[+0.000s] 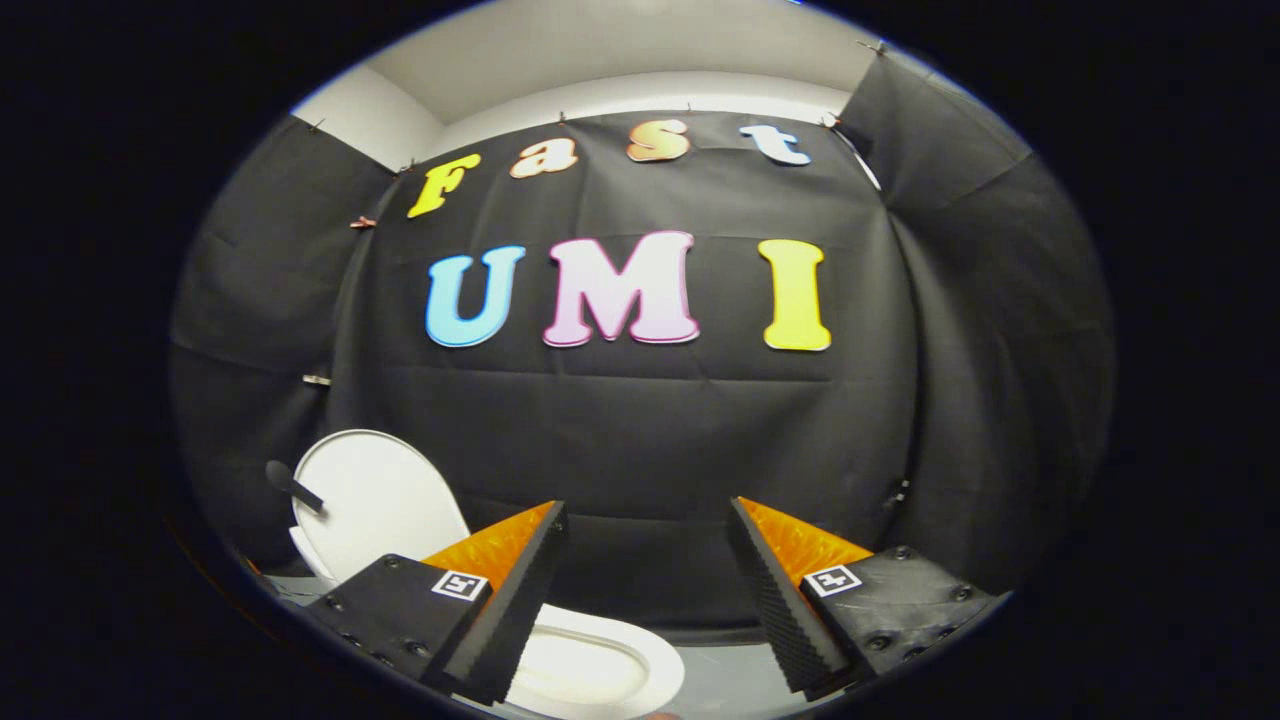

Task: Open the toilet lid.

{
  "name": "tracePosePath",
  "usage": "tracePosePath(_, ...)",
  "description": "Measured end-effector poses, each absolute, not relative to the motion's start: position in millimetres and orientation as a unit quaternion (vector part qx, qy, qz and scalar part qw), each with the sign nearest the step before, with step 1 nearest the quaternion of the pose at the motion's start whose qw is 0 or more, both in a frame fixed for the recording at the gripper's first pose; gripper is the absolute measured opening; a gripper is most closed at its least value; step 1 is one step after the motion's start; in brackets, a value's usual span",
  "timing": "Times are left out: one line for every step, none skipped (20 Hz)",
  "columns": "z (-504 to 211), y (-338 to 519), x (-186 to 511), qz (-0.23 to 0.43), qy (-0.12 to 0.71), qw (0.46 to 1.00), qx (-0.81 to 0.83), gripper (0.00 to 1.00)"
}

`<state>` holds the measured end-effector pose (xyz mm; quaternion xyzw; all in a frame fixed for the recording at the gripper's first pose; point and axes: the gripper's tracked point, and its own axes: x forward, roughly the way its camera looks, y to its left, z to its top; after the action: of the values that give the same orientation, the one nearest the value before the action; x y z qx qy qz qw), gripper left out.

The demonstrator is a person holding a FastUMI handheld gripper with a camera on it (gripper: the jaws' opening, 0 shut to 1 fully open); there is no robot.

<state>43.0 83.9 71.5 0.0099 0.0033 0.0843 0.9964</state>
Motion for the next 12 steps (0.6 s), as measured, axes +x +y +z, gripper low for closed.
tracePosePath(65, 76, 43, 0.074, 0.002, 0.997, 0.005, 0.99)
tracePosePath(59, 65, 41, 0.067, -0.001, 0.998, 0.000, 0.99)
tracePosePath(55, 56, 37, 0.058, -0.007, 0.998, -0.004, 0.99)
tracePosePath(53, 49, 32, 0.052, -0.016, 0.998, -0.010, 0.99)
tracePosePath(50, 44, 29, 0.046, -0.029, 0.998, -0.020, 0.99)
tracePosePath(47, 42, 29, 0.041, -0.036, 0.998, -0.028, 0.98)
tracePosePath(41, 44, 31, 0.046, -0.030, 0.998, -0.031, 0.98)
tracePosePath(36, 46, 33, 0.049, -0.023, 0.998, -0.032, 0.98)
tracePosePath(34, 46, 34, 0.052, -0.020, 0.998, -0.029, 0.99)
tracePosePath(32, 44, 34, 0.052, -0.020, 0.998, -0.026, 0.99)
tracePosePath(27, 44, 34, 0.053, -0.015, 0.998, -0.025, 0.98)
tracePosePath(21, 47, 34, 0.060, -0.009, 0.998, -0.024, 0.98)
